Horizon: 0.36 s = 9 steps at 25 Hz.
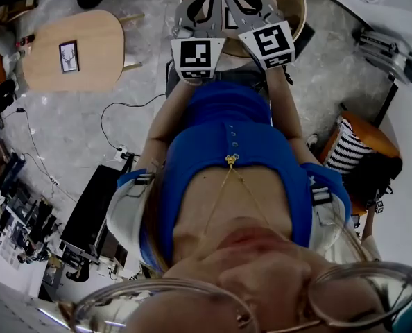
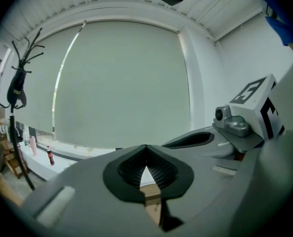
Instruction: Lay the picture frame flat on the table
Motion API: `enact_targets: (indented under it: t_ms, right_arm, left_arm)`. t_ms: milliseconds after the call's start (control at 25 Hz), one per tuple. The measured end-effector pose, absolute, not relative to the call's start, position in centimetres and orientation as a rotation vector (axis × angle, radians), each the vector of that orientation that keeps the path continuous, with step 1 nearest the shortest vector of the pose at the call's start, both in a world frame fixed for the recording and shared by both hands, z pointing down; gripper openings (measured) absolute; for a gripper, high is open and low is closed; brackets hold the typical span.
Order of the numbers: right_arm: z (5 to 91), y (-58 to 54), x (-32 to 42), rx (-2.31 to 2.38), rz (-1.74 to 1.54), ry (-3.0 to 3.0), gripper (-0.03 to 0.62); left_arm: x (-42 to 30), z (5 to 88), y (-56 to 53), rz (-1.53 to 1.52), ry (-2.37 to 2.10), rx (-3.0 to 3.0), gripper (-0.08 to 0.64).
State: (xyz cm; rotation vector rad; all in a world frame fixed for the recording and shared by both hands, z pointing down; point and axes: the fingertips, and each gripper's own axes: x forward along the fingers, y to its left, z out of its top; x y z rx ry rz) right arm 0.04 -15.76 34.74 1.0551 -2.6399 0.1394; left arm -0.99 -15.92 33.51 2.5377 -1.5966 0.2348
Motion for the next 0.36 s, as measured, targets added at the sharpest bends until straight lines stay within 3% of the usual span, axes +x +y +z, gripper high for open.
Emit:
enact_targets:
  t_ms: [360]
  right_arm:
    - [34.51, -15.43, -0.72, 1.054, 0.14, -2.637, 0.0]
  left_arm:
    - [-1.78, 33.22, -15.66, 0.238, -1.606, 2.542, 0.0]
